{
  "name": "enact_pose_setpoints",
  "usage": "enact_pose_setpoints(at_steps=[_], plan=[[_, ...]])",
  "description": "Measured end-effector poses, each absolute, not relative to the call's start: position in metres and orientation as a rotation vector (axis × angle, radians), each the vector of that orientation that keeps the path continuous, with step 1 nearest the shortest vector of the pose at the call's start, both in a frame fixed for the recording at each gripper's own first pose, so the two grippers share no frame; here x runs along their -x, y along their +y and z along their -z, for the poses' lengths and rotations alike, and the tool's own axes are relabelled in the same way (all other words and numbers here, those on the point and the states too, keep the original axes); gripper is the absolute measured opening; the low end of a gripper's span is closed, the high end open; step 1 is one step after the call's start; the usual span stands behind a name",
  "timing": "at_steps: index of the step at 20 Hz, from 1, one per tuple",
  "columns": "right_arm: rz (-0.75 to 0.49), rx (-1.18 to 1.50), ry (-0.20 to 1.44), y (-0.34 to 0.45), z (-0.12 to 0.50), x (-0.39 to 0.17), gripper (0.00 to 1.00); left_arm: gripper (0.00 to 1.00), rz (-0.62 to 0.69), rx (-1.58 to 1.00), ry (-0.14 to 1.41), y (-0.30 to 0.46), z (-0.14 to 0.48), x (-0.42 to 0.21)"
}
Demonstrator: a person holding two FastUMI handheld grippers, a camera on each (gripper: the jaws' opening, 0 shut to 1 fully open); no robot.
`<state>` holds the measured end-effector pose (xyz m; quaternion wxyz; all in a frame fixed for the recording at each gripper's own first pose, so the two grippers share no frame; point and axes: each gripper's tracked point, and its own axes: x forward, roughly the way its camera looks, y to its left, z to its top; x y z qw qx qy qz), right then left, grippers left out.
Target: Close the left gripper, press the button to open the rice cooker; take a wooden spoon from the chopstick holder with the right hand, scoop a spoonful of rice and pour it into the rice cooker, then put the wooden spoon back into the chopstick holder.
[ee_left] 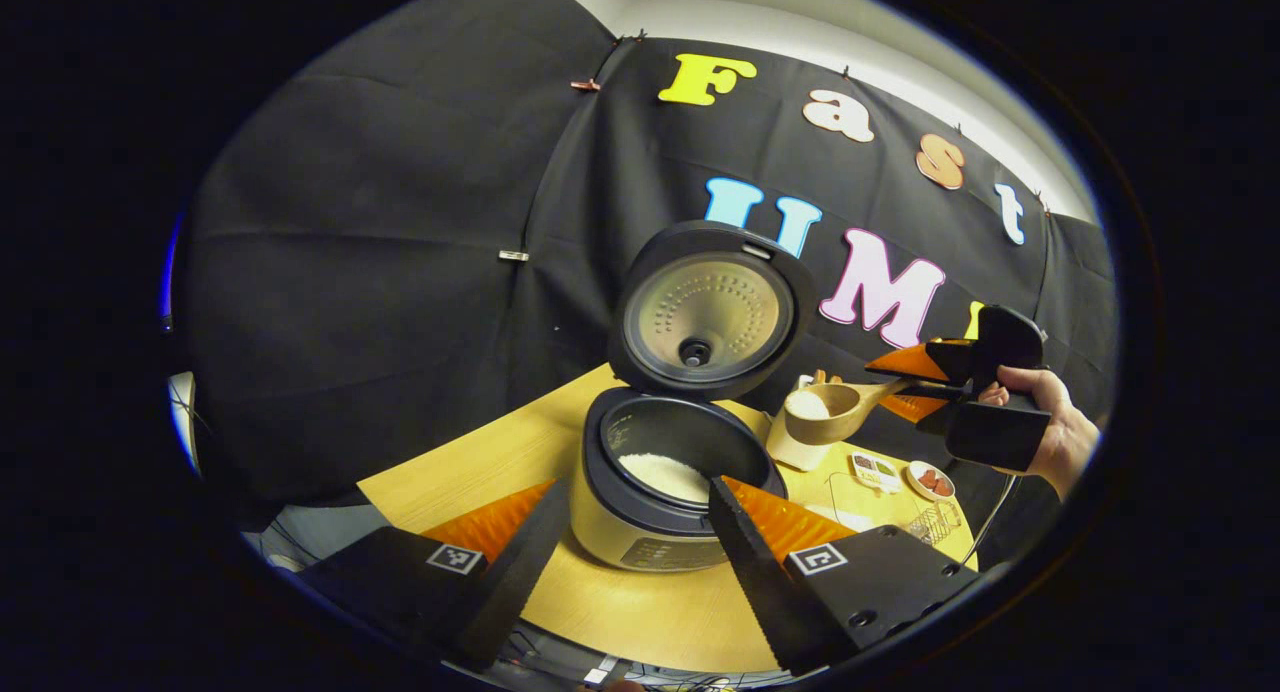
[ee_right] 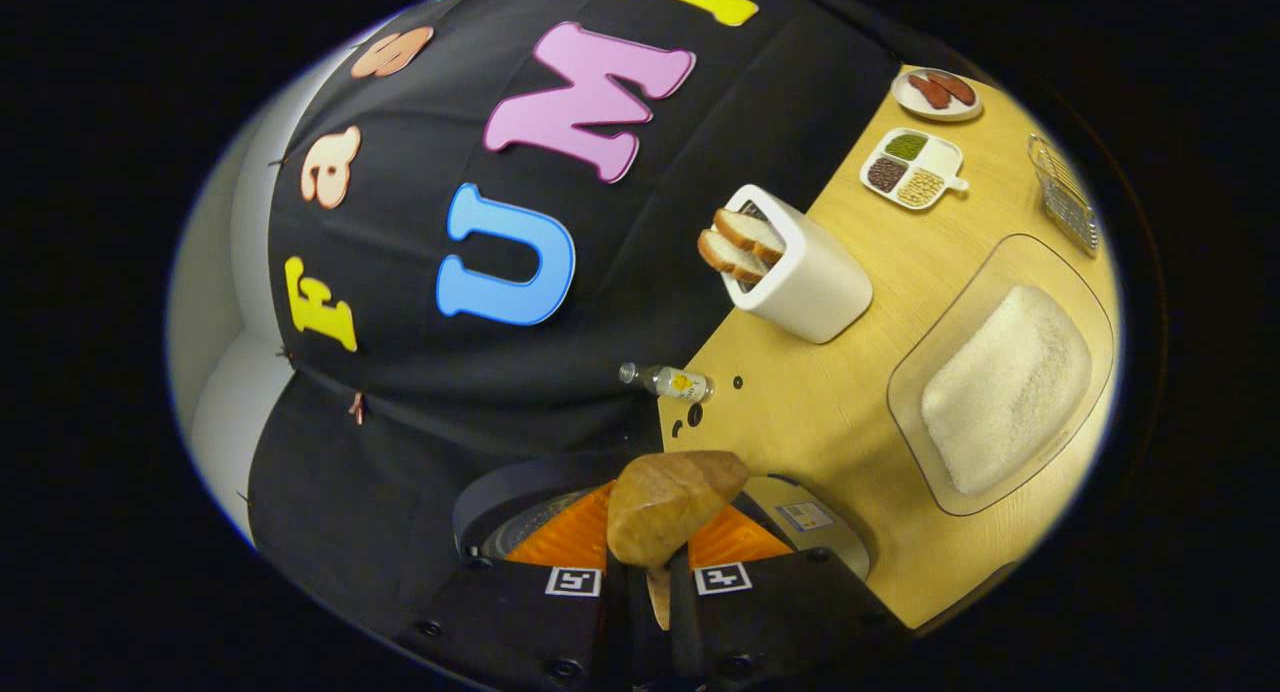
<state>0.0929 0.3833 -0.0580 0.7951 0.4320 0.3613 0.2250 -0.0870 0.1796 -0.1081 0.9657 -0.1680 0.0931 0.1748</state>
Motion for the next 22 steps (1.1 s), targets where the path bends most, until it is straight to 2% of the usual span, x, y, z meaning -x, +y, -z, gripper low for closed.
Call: enact_pose_setpoints(at_steps=[5,9,11,12,15,16,17,19,20,22], plan=[[-0.671,-0.597,0.603,0.44,0.043,-0.065,0.19,0.95,-0.392,0.378,0.196,0.197,0.12,0.099],[-0.79,-0.402,0.525,0.481,0.051,-0.049,0.19,0.95,-0.413,0.392,0.194,0.211,0.123,0.1],[-0.833,-0.307,0.492,0.492,0.061,-0.043,0.19,0.92,-0.421,0.386,0.193,0.217,0.122,0.1],[-0.857,-0.258,0.475,0.497,0.065,-0.04,0.19,0.95,-0.425,0.381,0.192,0.22,0.121,0.1],[-0.952,-0.121,0.407,0.514,0.078,-0.023,0.19,0.95,-0.433,0.37,0.191,0.226,0.122,0.1],[-0.98,-0.083,0.39,0.519,0.082,-0.017,0.19,0.92,-0.436,0.372,0.194,0.227,0.124,0.099],[-1.01,-0.046,0.376,0.522,0.086,-0.011,0.19,0.95,-0.439,0.376,0.198,0.228,0.126,0.098],[-1.071,0.027,0.353,0.528,0.094,0.001,0.19,0.92,-0.443,0.38,0.201,0.23,0.127,0.098],[-1.1,0.067,0.336,0.53,0.096,0.007,0.19,0.95,-0.444,0.379,0.201,0.23,0.127,0.098],[-1.157,0.151,0.283,0.533,0.101,0.015,0.19,0.95,-0.447,0.372,0.201,0.232,0.127,0.097]])
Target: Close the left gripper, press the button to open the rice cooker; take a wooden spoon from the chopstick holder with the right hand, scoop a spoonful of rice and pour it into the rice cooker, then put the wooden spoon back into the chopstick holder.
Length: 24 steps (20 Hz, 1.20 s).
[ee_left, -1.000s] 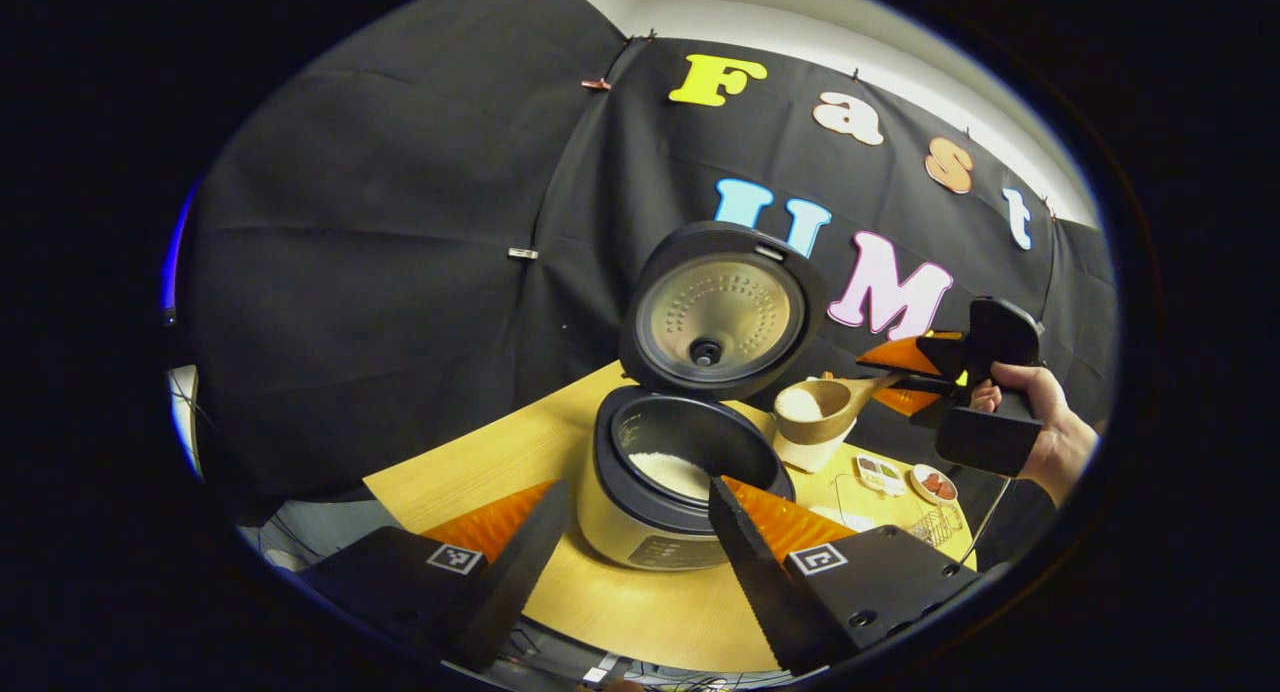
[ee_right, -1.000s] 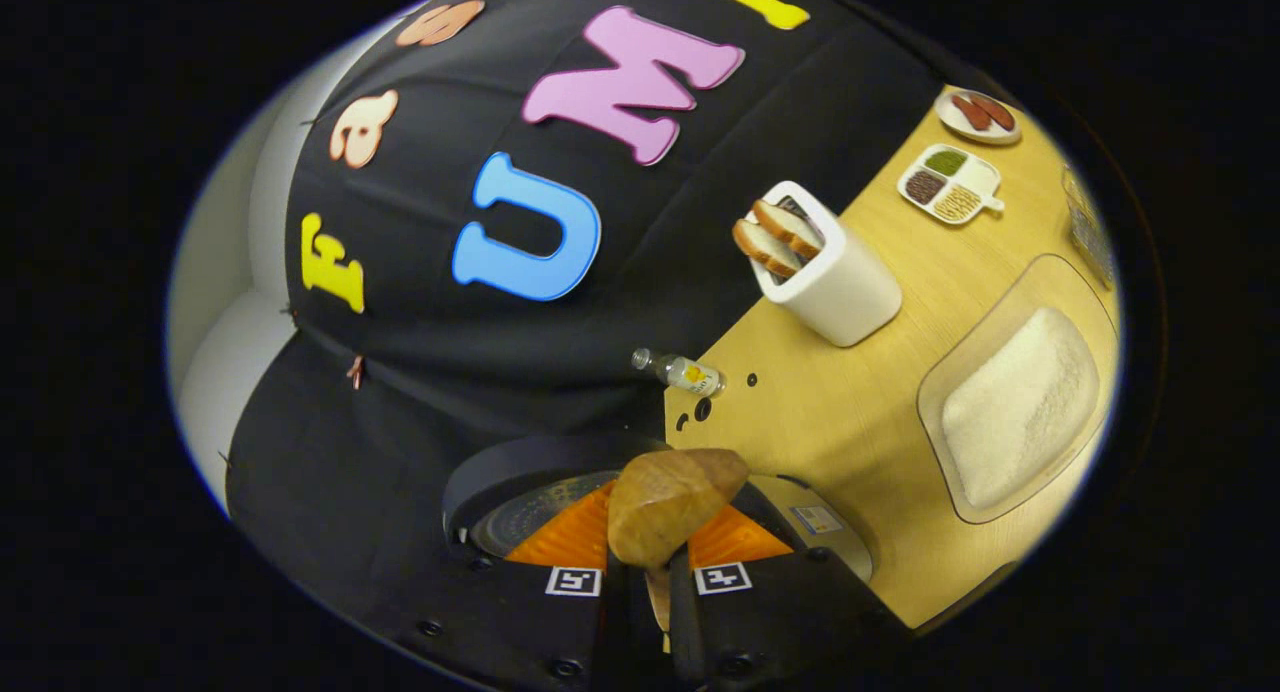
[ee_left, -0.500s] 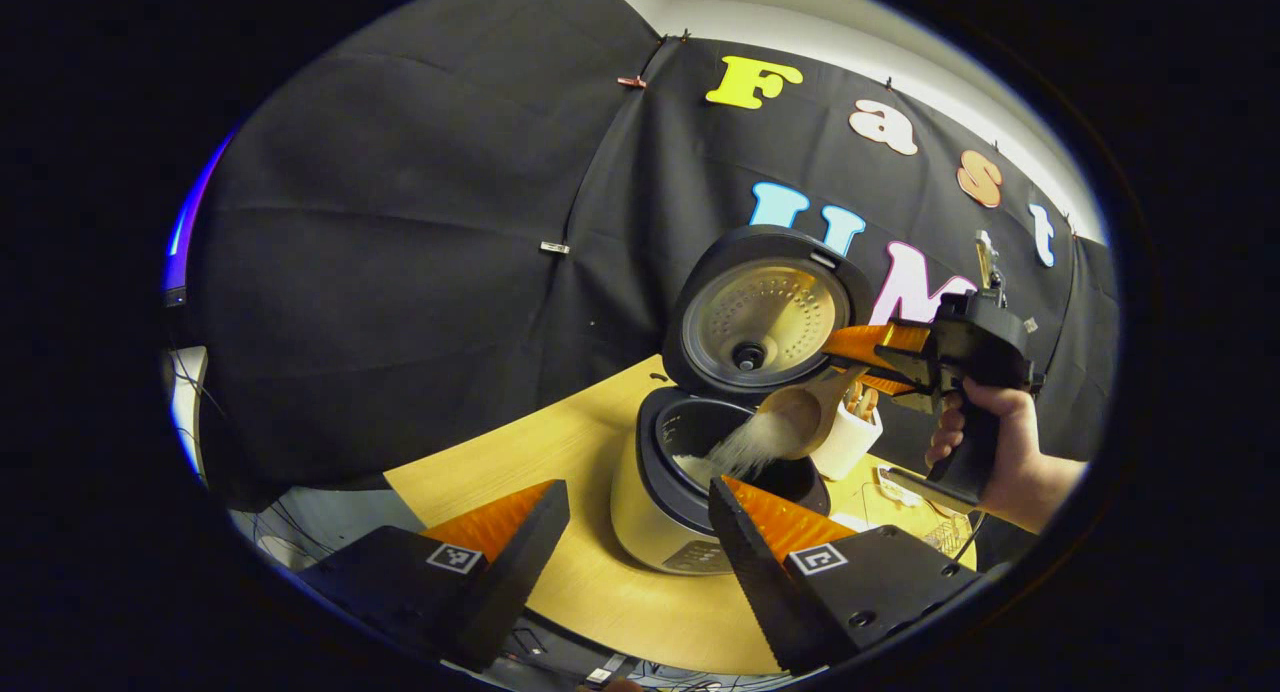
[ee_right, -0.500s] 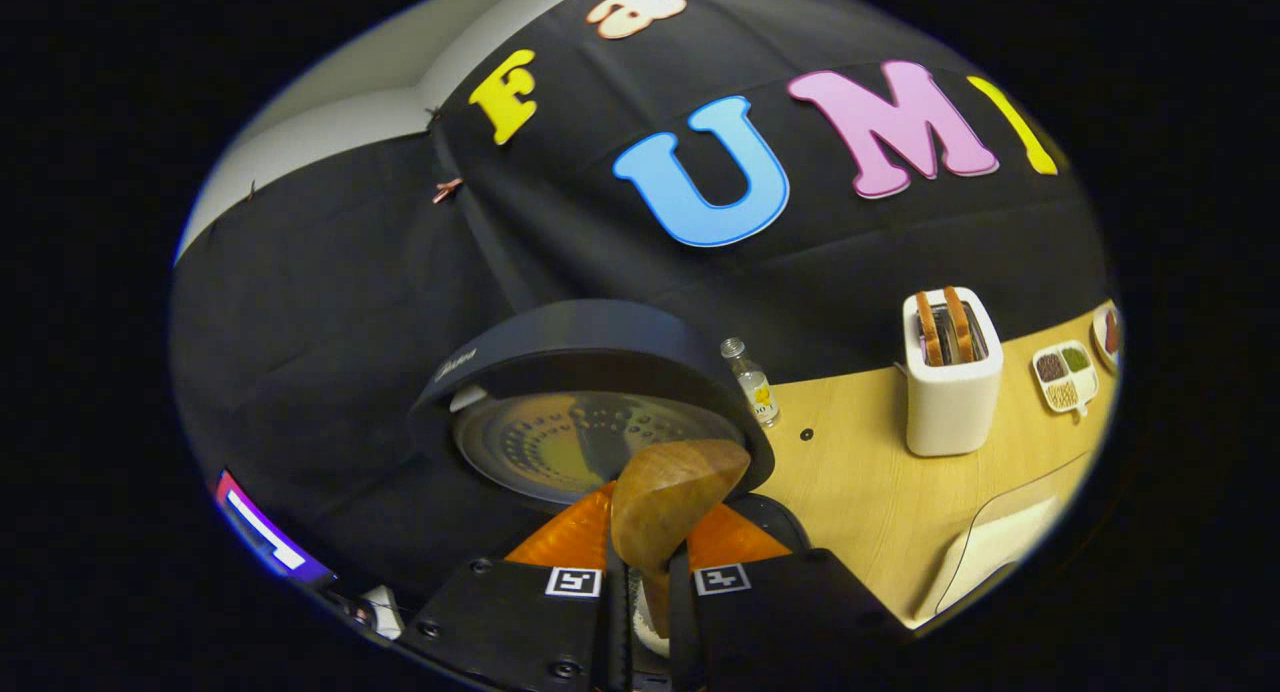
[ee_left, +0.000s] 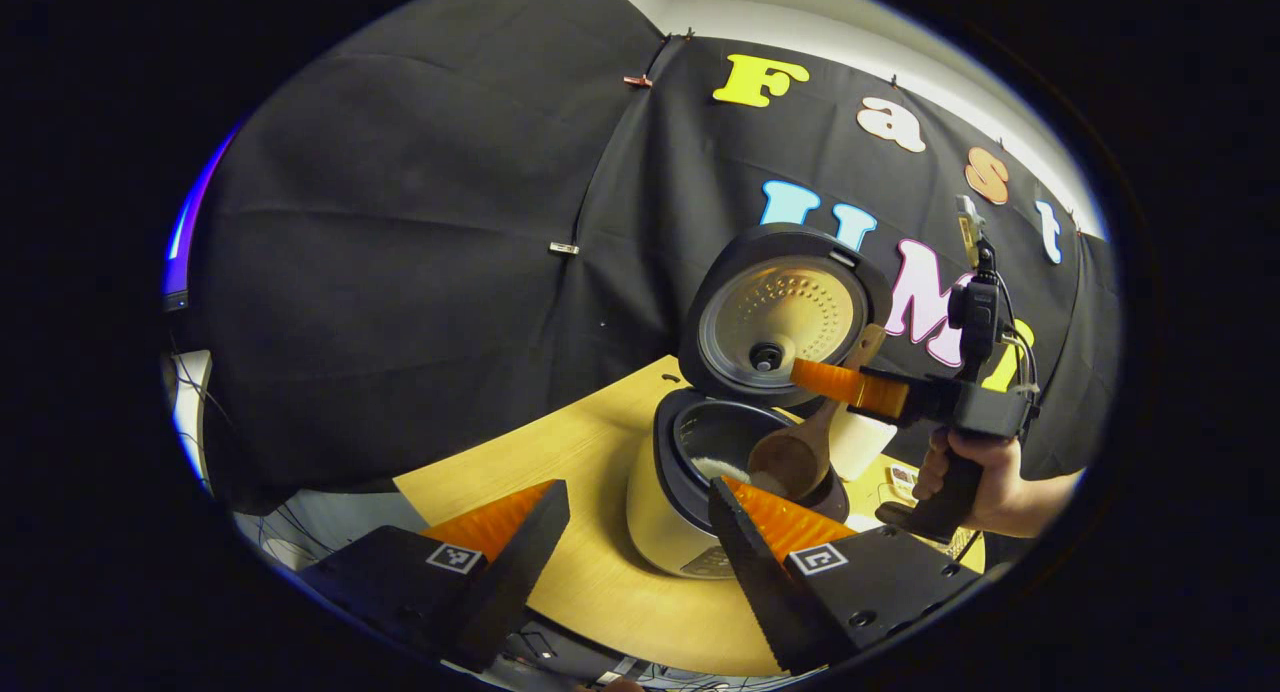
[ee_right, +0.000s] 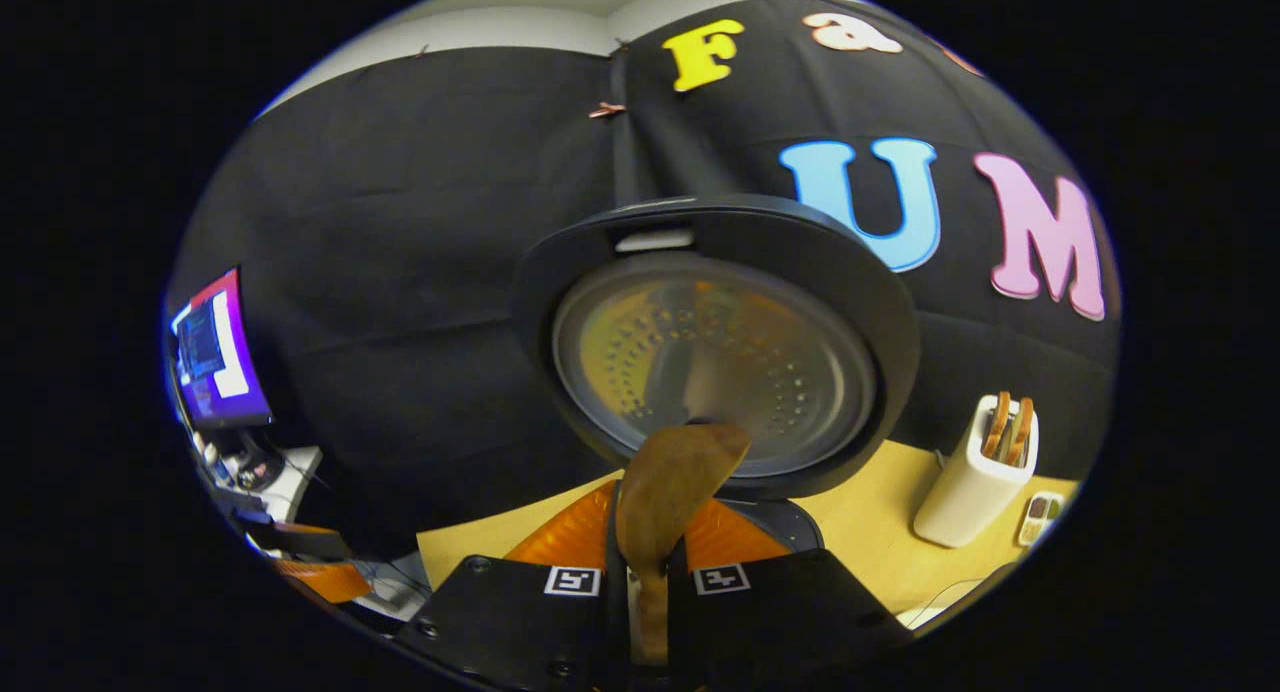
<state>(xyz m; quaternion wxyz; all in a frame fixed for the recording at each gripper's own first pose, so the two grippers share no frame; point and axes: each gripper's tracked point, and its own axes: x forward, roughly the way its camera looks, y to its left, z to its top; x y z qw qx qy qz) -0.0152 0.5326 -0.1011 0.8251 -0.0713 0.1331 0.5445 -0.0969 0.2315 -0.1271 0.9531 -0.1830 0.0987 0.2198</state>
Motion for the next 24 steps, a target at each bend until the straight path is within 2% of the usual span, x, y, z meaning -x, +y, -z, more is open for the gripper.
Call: enact_pose_setpoints(at_steps=[4,9,17,24], plan=[[-1.243,0.253,0.237,0.533,0.112,0.041,0.19,0.95,-0.448,0.356,0.197,0.232,0.125,0.096],[-1.217,0.2,0.261,0.531,0.106,0.038,0.19,0.95,-0.442,0.344,0.2,0.227,0.124,0.096],[-0.998,-0.151,0.365,0.493,0.053,-0.017,0.19,0.95,-0.405,0.323,0.182,0.212,0.11,0.089],[-0.755,-0.344,0.372,0.383,0.015,-0.084,0.19,0.95,-0.327,0.306,0.168,0.176,0.09,0.069]])
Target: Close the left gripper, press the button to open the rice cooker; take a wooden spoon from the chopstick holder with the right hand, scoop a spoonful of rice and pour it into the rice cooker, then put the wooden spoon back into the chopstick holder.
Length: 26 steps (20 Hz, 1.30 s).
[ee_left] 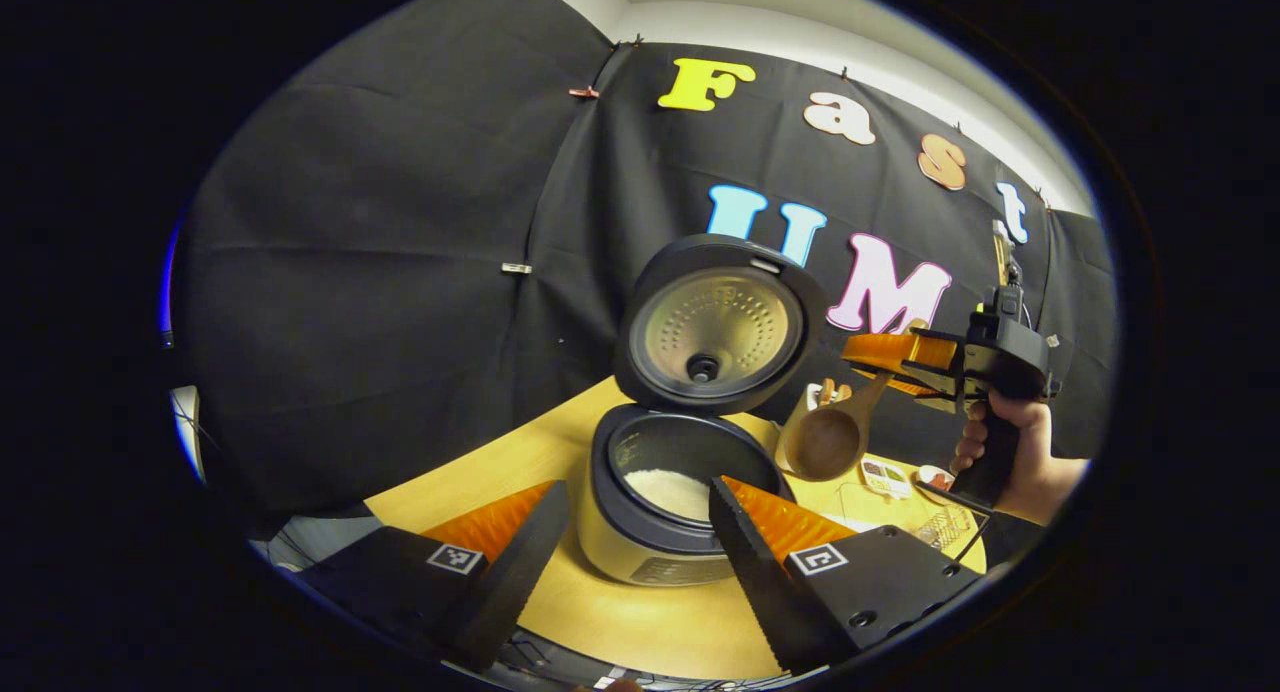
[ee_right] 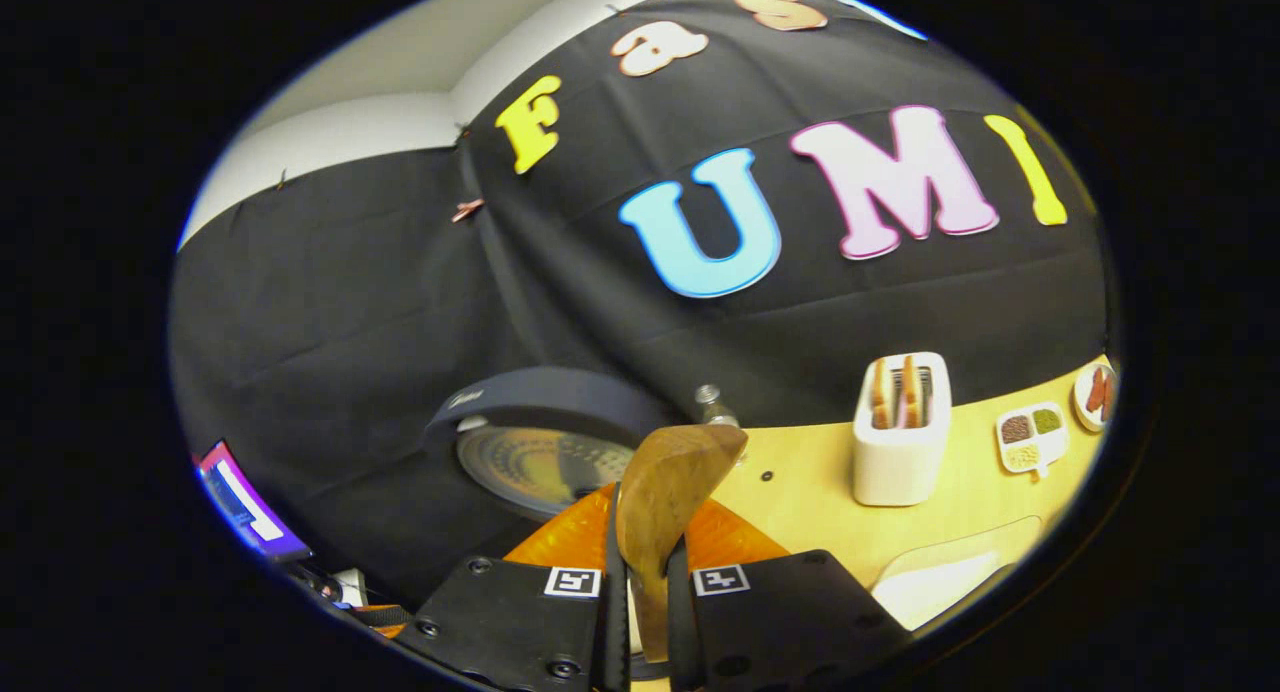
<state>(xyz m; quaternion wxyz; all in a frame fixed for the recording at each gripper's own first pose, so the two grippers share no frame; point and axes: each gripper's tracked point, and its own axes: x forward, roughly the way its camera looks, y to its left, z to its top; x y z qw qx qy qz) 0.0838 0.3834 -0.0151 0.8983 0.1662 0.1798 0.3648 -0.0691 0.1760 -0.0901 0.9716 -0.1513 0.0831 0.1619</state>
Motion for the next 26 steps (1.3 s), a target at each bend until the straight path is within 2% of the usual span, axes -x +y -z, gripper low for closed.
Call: enact_pose_setpoints(at_steps=[9,15,21,26], plan=[[-0.43,-0.502,0.332,0.196,0.0,-0.165,0.19,0.95,-0.235,0.276,0.156,0.11,0.062,0.02],[-0.244,-0.539,0.314,0.077,0.021,-0.197,0.19,0.95,-0.236,0.278,0.16,0.077,0.052,-0.003],[-0.06,-0.585,0.319,-0.026,0.053,-0.225,0.19,0.95,-0.291,0.252,0.177,0.06,0.048,-0.008],[0.007,-0.588,0.372,-0.07,0.102,-0.242,0.19,0.95,-0.409,0.217,0.18,0.056,0.043,0.002]])
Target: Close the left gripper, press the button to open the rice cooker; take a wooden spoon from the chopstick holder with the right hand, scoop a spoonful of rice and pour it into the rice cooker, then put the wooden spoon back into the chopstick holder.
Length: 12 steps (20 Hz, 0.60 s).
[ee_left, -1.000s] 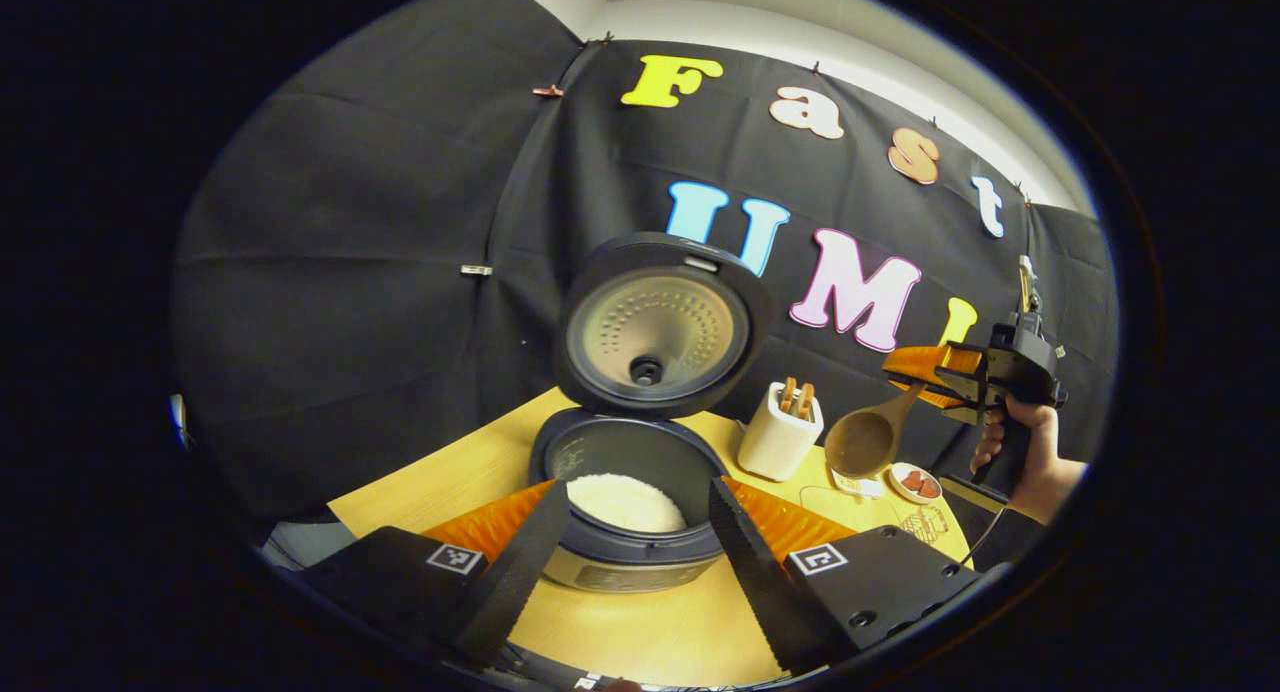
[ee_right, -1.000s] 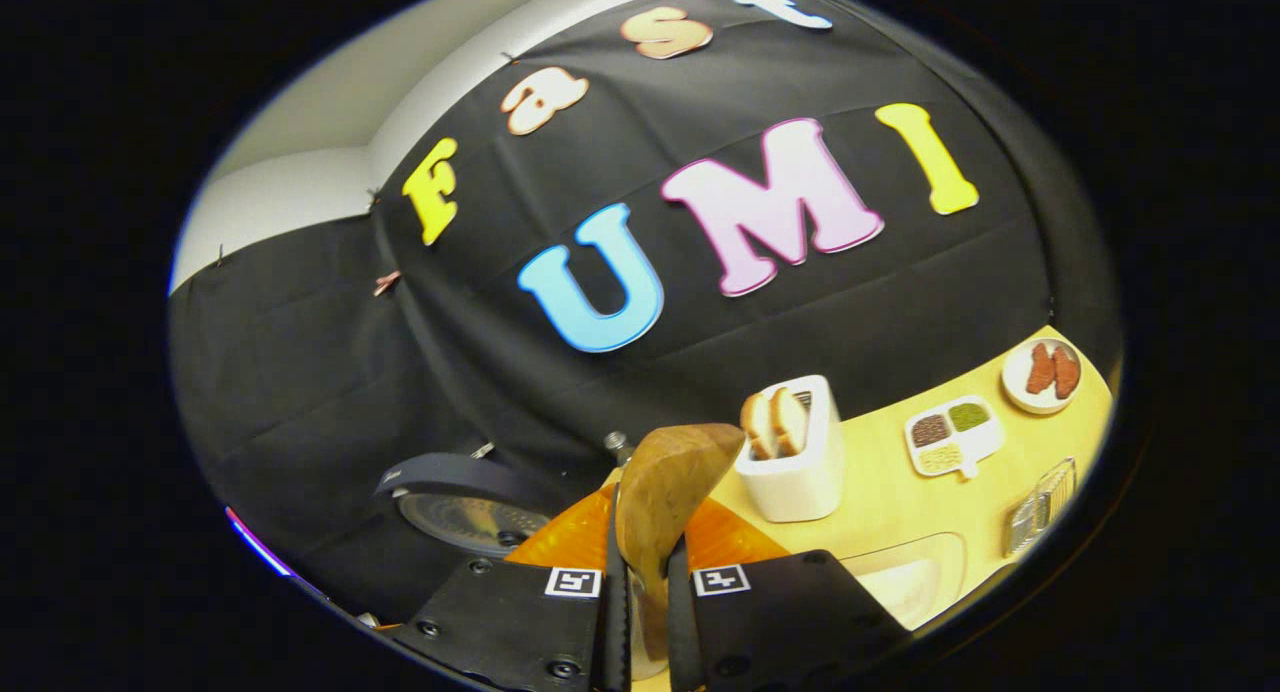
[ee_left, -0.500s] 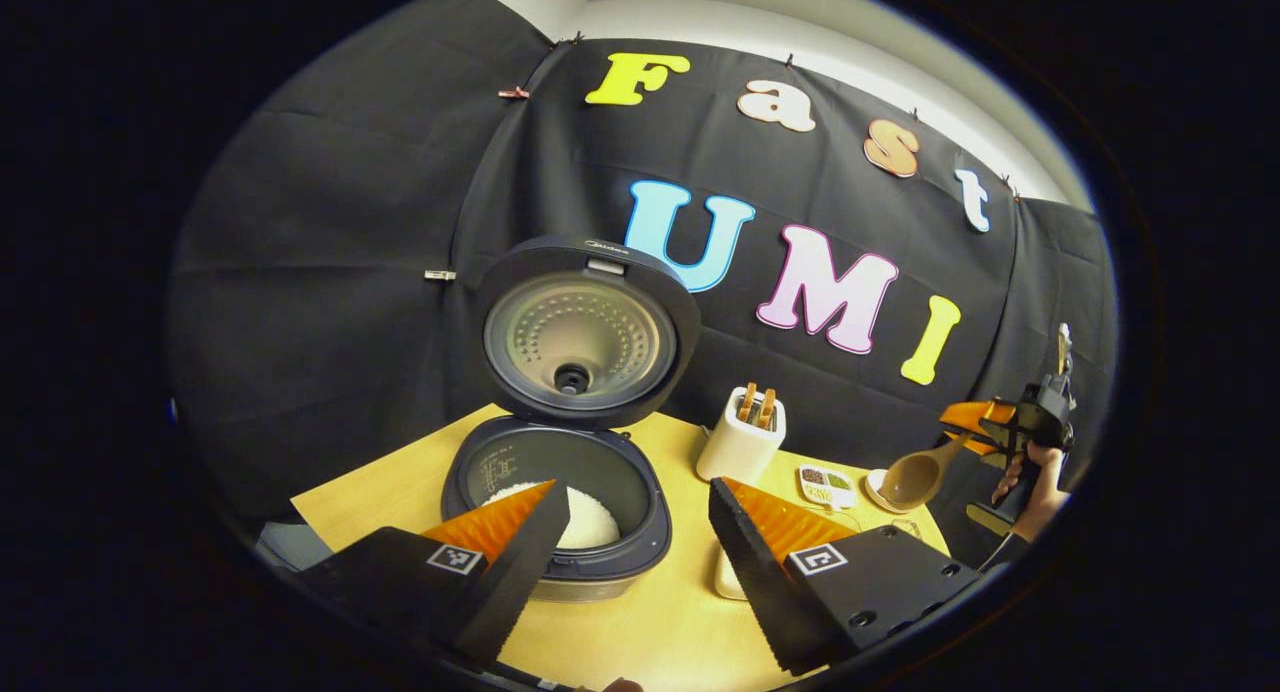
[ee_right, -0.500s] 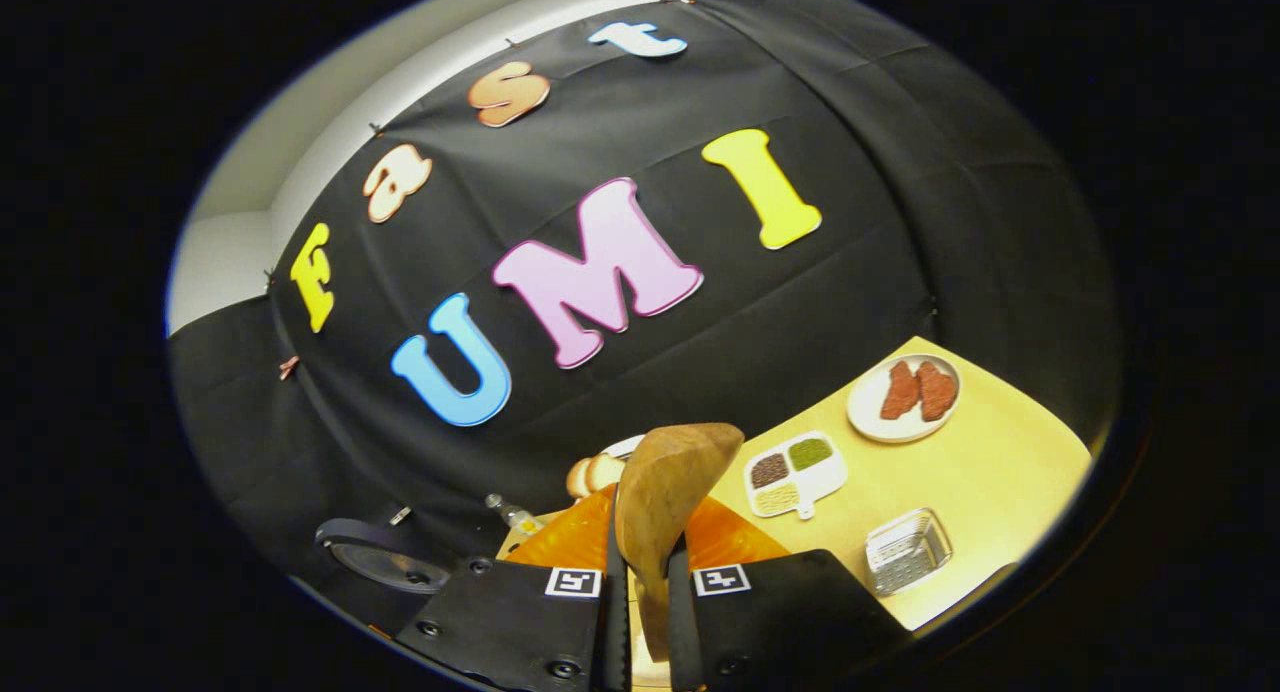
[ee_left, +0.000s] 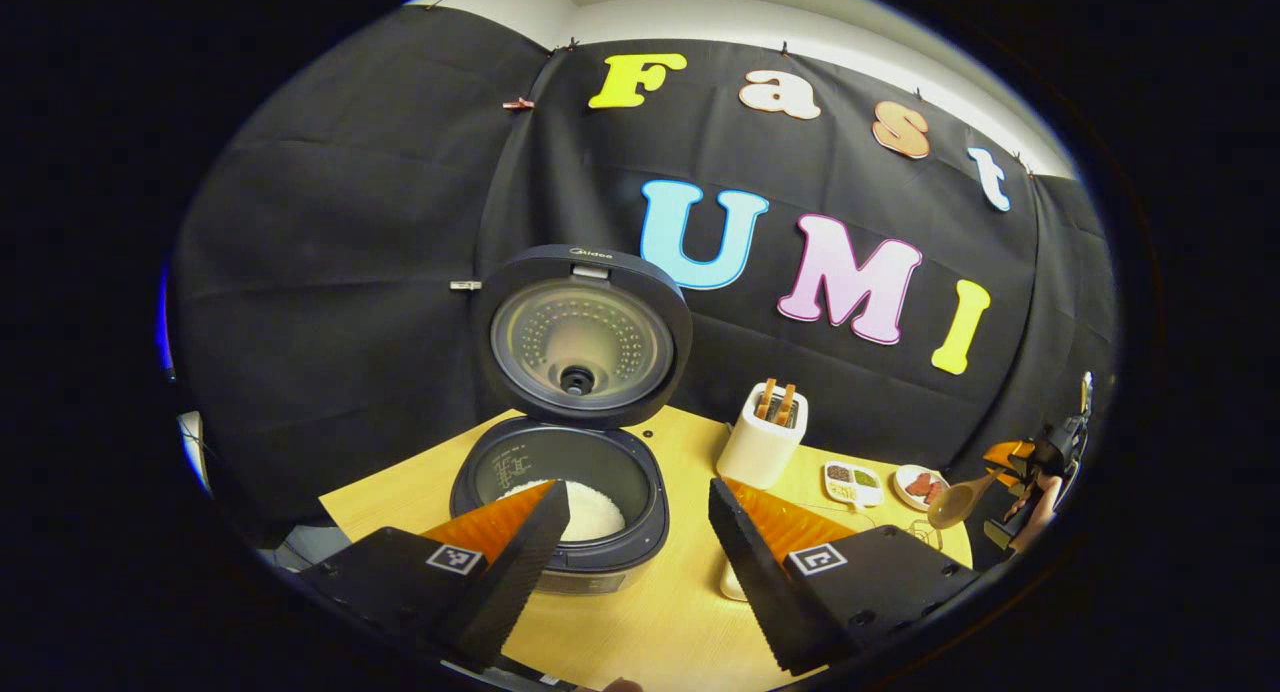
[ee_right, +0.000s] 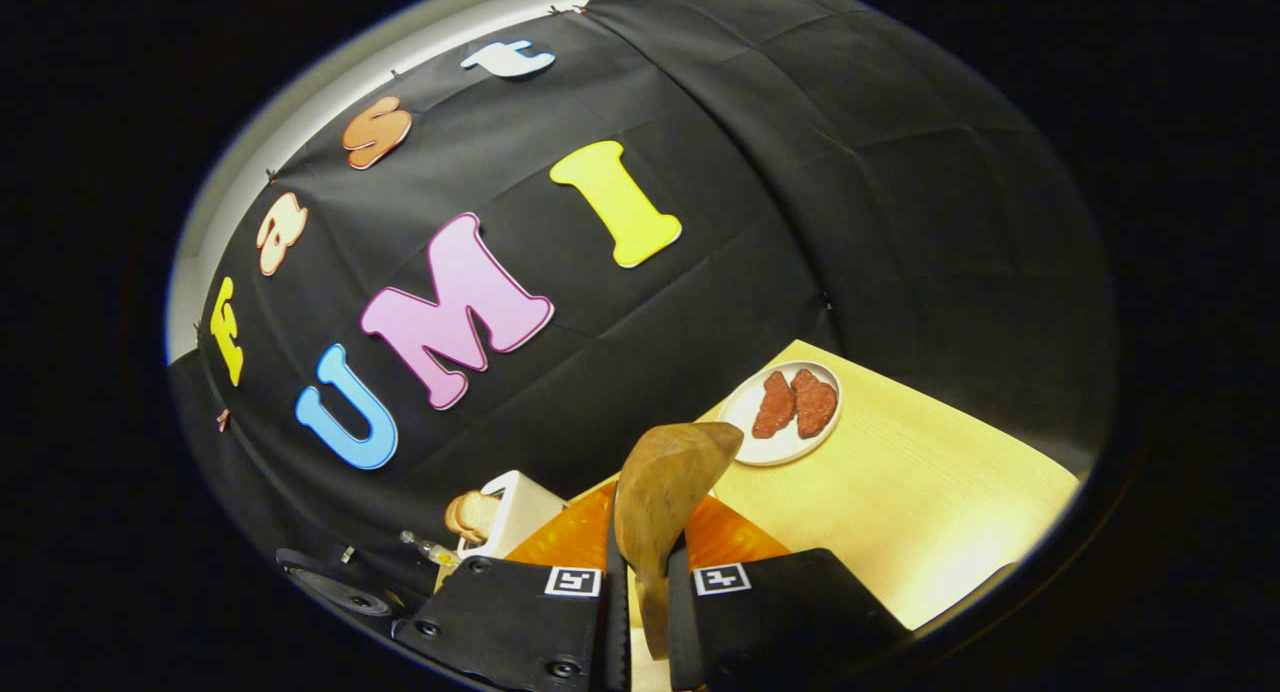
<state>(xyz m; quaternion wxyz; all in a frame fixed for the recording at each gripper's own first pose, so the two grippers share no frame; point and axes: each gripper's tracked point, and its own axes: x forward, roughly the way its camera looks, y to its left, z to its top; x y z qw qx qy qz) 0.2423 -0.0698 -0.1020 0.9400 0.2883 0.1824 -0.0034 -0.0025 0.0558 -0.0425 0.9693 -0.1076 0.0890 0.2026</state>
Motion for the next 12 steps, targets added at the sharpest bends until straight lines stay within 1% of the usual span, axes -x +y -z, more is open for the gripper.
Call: enact_pose_setpoints(at_steps=[5,7,12], plan=[[0.006,-0.577,0.441,-0.087,0.143,-0.249,0.19,0.95,-0.546,0.233,0.154,0.052,0.038,0.013],[0.008,-0.568,0.452,-0.092,0.155,-0.254,0.19,0.95,-0.567,0.239,0.157,0.047,0.038,0.013],[0.005,-0.547,0.538,-0.086,0.197,-0.253,0.19,0.95,-0.585,0.201,0.153,0.038,0.029,0.006]])
